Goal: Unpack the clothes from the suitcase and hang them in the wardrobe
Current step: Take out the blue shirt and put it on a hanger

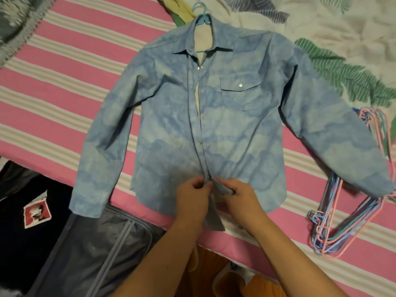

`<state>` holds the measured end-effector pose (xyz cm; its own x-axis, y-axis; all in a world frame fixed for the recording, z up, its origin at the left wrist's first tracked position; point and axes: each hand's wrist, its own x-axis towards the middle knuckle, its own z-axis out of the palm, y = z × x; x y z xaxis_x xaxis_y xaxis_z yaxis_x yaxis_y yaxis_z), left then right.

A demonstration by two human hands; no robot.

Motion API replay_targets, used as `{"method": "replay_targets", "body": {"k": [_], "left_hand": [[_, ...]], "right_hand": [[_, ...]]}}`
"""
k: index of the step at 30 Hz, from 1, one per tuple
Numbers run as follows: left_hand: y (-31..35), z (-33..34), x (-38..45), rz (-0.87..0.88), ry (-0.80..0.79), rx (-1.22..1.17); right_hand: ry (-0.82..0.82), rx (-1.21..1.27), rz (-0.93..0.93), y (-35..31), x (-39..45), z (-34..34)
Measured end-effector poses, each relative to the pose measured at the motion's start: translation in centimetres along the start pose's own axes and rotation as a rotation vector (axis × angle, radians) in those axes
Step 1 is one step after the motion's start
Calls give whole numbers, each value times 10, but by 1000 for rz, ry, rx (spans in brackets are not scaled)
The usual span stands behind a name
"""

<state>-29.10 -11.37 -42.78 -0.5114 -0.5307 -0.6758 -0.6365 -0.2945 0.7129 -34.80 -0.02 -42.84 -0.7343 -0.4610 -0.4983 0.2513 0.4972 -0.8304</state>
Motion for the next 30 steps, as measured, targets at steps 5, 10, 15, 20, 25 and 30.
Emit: {"method": "replay_targets", "body": {"k": [5, 10, 15, 20, 25, 30], "left_hand": [[-5, -1, 1, -23, 11, 18], [-2, 0, 0, 25, -12, 78], [-2, 0, -3, 26, 9, 83], [1, 0, -6, 78, 1, 107], [-3, -1, -2, 81, -5, 107], [-1, 1, -4, 82, -6, 91]], "right_hand": [[15, 53, 6, 1, 1, -1], [39, -118, -77, 15, 3, 7], [61, -460, -197, 22, 3, 8], [103, -396, -185, 24, -2, 11], [145, -239, -118, 21, -1, 12], [143, -225, -122, 22, 1, 17]]}}
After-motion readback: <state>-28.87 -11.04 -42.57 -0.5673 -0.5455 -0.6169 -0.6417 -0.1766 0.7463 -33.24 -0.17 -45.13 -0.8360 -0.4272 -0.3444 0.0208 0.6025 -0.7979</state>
